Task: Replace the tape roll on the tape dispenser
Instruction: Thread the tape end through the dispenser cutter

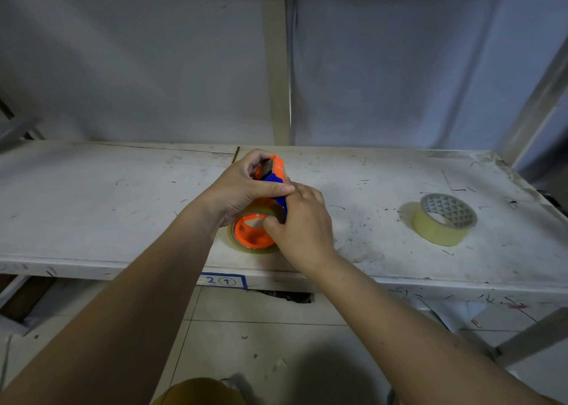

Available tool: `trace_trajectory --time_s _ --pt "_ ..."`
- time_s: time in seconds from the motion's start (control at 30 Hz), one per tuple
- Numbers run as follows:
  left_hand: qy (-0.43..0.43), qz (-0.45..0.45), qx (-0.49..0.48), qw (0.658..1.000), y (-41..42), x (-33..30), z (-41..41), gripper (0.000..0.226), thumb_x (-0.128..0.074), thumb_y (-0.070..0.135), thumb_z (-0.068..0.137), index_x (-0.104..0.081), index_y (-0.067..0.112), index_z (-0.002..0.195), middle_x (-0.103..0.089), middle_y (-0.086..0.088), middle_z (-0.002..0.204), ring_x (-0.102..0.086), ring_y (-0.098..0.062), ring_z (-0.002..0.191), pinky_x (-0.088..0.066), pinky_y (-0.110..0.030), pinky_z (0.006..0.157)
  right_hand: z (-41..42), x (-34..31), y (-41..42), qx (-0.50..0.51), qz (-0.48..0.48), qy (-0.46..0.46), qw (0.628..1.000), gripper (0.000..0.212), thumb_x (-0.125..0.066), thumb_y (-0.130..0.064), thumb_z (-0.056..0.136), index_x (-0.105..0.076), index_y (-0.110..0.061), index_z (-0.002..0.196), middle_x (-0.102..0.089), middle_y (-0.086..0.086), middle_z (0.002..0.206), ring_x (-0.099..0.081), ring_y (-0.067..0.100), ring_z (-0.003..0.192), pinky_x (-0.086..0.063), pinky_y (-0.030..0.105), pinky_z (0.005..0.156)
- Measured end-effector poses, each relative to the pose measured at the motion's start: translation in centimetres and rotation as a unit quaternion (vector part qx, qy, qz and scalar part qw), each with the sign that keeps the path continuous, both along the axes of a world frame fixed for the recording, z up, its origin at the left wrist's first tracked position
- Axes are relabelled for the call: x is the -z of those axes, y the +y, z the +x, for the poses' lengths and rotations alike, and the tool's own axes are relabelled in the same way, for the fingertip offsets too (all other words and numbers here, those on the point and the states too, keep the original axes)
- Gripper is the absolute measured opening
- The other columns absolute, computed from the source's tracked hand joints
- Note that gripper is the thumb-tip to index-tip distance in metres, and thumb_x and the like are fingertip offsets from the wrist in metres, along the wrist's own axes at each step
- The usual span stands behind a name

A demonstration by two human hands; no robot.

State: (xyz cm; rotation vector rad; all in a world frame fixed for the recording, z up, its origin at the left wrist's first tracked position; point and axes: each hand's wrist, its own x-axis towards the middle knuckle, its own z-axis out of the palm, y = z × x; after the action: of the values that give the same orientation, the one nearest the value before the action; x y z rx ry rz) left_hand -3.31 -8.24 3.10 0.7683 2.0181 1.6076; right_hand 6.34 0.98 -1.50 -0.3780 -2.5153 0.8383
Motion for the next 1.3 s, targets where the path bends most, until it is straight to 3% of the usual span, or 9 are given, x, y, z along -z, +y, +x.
trace_trajectory --time_s 0.27,0.4,0.5,0.6,0.73,0.9,1.03,1.17,1.3 --pt "0.006 -0.002 -0.007 1.0 0.2 -0.3 0.6 0.058 -0.083 0.03 0.051 -0.059 0.027 0.104 -0.065 -0.003 0.108 -0.063 -0.017 0.093 -0.056 -0.019 0.064 1.3 0.4 -0.1 0.019 0.054 0.032 0.998 0.038 -0.05 -0.028 0.089 -0.058 -0.009 0.121 -0.066 0.005 0.106 -0.053 0.02 0.106 -0.04 0.025 0.077" --pt "0.039 -0.027 -0.005 0.999 0.7 -0.5 0.9 0.063 -0.087 0.034 0.048 -0.061 0.026 0.105 -0.066 -0.009 0.109 -0.063 -0.02 0.093 -0.057 -0.03 0.077 2.7 0.5 1.4 0.036 0.022 0.019 0.999 0.024 -0.05 -0.026 0.087 -0.067 -0.013 0.099 -0.068 0.001 0.091 -0.059 0.019 0.092 -0.038 0.025 0.065" --pt "0.077 -0.06 -0.005 0.995 1.6 -0.6 1.1 0.055 -0.089 0.034 0.057 -0.061 0.029 0.105 -0.067 -0.006 0.111 -0.063 -0.023 0.103 -0.052 -0.037 0.092 3.1 -0.6 2.2 0.033 -0.126 0.035 0.991 0.045 -0.059 -0.026 0.082 -0.048 -0.018 0.125 -0.054 -0.009 0.105 -0.052 0.011 0.093 -0.037 0.022 0.073" --pt "0.08 -0.08 0.025 0.993 2.5 -0.8 1.8 0.048 -0.081 0.034 0.07 -0.061 0.027 0.113 -0.066 0.0 0.117 -0.061 -0.019 0.112 -0.05 -0.032 0.096 2.6 -1.2 2.3 -0.011 -0.126 0.021 0.992 0.067 -0.061 -0.024 0.083 -0.026 -0.021 0.141 -0.055 -0.008 0.102 -0.055 0.009 0.082 -0.044 0.02 0.066" --pt "0.095 -0.146 0.001 0.985 1.9 -1.1 2.2 0.085 -0.069 0.052 0.072 -0.035 0.024 0.145 -0.04 0.0 0.15 -0.038 -0.018 0.138 -0.034 -0.034 0.108 1.8 -0.4 3.3 0.057 -0.138 0.015 0.989 0.07 -0.056 -0.015 0.088 -0.02 -0.015 0.148 -0.065 0.004 0.101 -0.061 0.02 0.09 -0.052 0.033 0.079" --pt "0.098 -0.327 0.019 0.94 -0.7 0.4 3.6 0.115 -0.083 0.049 0.062 -0.012 0.029 0.151 -0.023 0.001 0.157 -0.032 -0.024 0.14 -0.037 -0.039 0.105 1.3 0.6 3.5 0.122 -0.151 0.018 0.981 0.068 -0.058 -0.017 0.089 -0.023 -0.012 0.147 -0.067 0.004 0.099 -0.059 0.014 0.083 -0.05 0.027 0.071" --pt "0.171 -0.306 -0.09 0.932 -0.9 2.5 4.3 0.081 -0.079 0.038 0.073 -0.037 0.021 0.14 -0.052 -0.003 0.133 -0.054 -0.022 0.113 -0.046 -0.029 0.082 0.7 0.3 3.5 0.148 -0.15 0.032 0.977 0.064 -0.059 -0.022 0.089 -0.03 -0.01 0.145 -0.071 0.004 0.089 -0.063 0.016 0.079 -0.049 0.029 0.068" --pt "-0.028 -0.143 -0.108 0.983 -0.4 2.9 3.8 0.034 -0.077 0.026 0.077 -0.06 0.015 0.104 -0.068 -0.004 0.1 -0.065 -0.023 0.093 -0.057 -0.041 0.083 1.2 -1.2 4.6 0.1 -0.192 0.039 0.975 0.032 -0.059 -0.035 0.087 -0.062 -0.022 0.117 -0.072 -0.007 0.097 -0.064 0.014 0.09 -0.046 0.028 0.073" --pt "-0.247 -0.002 -0.092 0.965 0.9 3.4 3.5 0.02 -0.069 0.017 0.084 -0.065 0.005 0.1 -0.072 -0.012 0.093 -0.069 -0.028 0.092 -0.056 -0.047 0.084 2.5 -0.9 5.8 0.021 -0.243 -0.008 0.97 0.028 -0.055 -0.039 0.088 -0.061 -0.026 0.112 -0.066 -0.008 0.099 -0.06 0.013 0.091 -0.049 0.031 0.078"
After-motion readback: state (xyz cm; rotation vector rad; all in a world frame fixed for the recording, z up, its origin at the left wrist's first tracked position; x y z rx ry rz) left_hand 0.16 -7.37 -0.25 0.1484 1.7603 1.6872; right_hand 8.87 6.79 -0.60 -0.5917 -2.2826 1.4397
